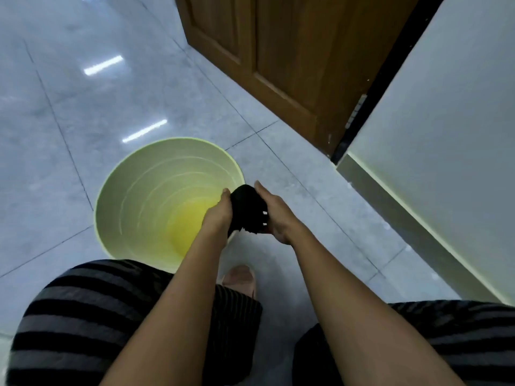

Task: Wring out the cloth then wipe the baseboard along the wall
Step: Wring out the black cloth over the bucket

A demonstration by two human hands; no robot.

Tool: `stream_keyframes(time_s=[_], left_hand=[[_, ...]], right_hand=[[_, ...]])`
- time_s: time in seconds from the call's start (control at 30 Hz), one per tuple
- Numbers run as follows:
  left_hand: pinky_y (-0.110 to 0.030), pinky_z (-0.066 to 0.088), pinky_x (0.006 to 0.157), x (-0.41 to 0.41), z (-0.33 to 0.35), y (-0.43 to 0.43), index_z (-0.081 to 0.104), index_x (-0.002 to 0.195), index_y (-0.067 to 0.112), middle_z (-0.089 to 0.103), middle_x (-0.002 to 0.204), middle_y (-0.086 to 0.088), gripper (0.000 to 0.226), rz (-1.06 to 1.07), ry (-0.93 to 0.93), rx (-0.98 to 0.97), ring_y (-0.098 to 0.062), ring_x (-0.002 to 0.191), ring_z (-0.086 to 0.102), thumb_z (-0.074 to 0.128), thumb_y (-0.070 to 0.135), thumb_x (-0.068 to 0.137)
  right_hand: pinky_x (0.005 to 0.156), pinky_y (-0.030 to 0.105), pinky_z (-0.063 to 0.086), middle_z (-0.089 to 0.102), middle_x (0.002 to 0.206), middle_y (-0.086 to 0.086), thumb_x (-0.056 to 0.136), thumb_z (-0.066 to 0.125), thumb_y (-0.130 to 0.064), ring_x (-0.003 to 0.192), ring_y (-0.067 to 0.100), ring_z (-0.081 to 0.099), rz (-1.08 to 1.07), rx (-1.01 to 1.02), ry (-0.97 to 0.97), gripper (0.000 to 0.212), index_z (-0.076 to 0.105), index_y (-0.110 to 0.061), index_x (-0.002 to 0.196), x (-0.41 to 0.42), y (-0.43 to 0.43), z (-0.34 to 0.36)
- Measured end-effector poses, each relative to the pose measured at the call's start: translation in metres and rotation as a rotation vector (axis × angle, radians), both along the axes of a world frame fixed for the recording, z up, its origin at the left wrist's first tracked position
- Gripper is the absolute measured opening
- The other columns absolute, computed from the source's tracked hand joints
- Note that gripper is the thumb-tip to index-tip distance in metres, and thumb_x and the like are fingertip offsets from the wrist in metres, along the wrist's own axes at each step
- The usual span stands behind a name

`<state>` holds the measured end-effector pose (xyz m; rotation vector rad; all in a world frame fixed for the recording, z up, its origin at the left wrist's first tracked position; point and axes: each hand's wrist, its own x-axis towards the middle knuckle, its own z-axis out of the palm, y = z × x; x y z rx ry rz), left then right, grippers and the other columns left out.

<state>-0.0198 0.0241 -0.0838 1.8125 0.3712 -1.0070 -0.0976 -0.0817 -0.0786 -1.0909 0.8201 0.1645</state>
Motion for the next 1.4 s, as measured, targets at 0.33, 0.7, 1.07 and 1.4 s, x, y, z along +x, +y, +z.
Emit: stream_keyframes(time_s=[0.33, 0.7, 1.07, 1.4], left_hand=[[-0.025, 0.045, 0.046, -0.01, 0.105, 0.008, 0.059, 0.102, 0.005, 0.063, 0.09, -0.013, 0.039, -0.198, -0.373, -0.367, -0.026, 0.069, 0.062, 0.059, 0.042, 0.089], [-0.022, 0.042, 0.046, -0.067, 0.269, -0.035, 0.057, 0.079, 0.015, 0.059, 0.07, -0.001, 0.036, -0.687, -1.012, -0.466, -0.015, 0.062, 0.06, 0.058, 0.05, 0.087], [-0.031, 0.04, 0.056, -0.09, 0.32, -0.099, 0.056, 0.076, 0.001, 0.06, 0.071, -0.013, 0.059, -0.861, -1.28, -0.521, -0.016, 0.06, 0.052, 0.054, 0.06, 0.083], [-0.026, 0.043, 0.075, -0.027, 0.146, -0.202, 0.058, 0.109, 0.019, 0.062, 0.107, 0.001, 0.027, -0.98, -0.956, -0.243, -0.015, 0.095, 0.056, 0.047, 0.04, 0.096]], right_hand=[[0.072, 0.037, 0.056, 0.062, 0.083, 0.005, 0.088, 0.063, -0.025, 0.081, 0.022, 0.063, 0.009, -0.45, -0.041, 0.016, 0.058, -0.013, 0.078, -0.06, -0.016, 0.106], [0.068, 0.027, 0.054, 0.066, 0.094, 0.011, 0.089, 0.056, -0.036, 0.086, 0.023, 0.065, 0.085, -0.382, -0.339, 0.033, 0.06, -0.008, 0.106, -0.128, -0.028, 0.241], [0.083, 0.037, 0.052, 0.06, 0.12, 0.023, 0.087, 0.04, -0.032, 0.087, 0.029, 0.064, 0.15, 0.122, -0.628, 0.05, 0.056, -0.005, 0.126, -0.155, -0.06, 0.267], [0.079, 0.04, 0.051, 0.068, 0.109, 0.013, 0.092, 0.031, -0.063, 0.091, 0.025, 0.064, -0.329, 0.064, -0.181, 0.061, 0.059, -0.02, 0.124, -0.138, -0.153, 0.118]])
